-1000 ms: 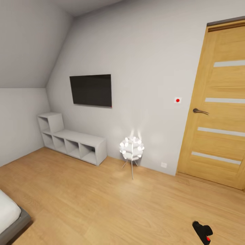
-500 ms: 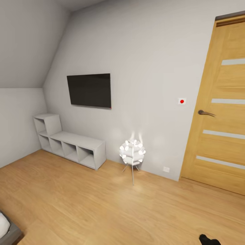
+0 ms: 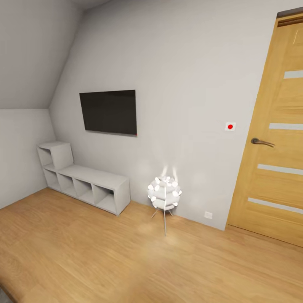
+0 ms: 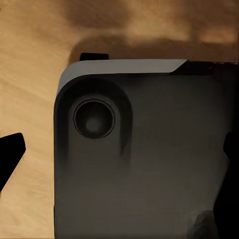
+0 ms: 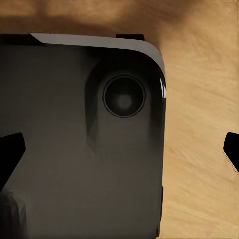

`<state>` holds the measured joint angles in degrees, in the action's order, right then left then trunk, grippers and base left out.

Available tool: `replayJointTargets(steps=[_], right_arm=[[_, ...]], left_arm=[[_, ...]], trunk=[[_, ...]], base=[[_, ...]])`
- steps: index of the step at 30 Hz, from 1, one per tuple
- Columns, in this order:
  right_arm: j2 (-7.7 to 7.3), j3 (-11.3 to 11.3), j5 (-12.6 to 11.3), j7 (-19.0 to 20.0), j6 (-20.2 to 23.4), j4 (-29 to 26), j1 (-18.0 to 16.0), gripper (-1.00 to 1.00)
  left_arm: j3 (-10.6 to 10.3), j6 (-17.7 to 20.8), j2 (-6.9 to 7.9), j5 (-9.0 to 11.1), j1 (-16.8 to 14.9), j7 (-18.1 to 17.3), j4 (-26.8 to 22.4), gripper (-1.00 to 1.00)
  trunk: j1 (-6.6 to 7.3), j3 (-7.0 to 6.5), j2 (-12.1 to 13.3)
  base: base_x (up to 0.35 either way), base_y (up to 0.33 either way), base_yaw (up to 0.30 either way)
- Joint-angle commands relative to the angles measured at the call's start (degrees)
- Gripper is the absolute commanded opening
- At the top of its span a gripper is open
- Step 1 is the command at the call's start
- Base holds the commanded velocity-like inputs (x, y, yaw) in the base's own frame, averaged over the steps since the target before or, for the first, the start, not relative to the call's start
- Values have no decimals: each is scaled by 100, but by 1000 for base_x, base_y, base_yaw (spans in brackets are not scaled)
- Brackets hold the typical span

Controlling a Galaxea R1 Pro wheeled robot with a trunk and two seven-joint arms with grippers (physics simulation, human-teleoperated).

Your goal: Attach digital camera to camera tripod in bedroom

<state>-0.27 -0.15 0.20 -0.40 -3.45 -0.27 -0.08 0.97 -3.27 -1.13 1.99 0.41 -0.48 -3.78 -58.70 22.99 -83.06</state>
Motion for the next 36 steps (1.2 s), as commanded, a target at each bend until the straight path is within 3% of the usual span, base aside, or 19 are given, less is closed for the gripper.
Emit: replayJointTargets(steps=[1,36], right_arm=[[0,-2,4,-4,-16,0,-1,100],[0,6,15,-4,-16,0,-1,100]], left_arm=[[8,-7,-1,21,3,-5,-8,100],[8,0,8,30,3,-5,-8,100]], trunk=[[-3,4,-2],[-3,4,-2]], base=[[236,0,0],[236,0,0]])
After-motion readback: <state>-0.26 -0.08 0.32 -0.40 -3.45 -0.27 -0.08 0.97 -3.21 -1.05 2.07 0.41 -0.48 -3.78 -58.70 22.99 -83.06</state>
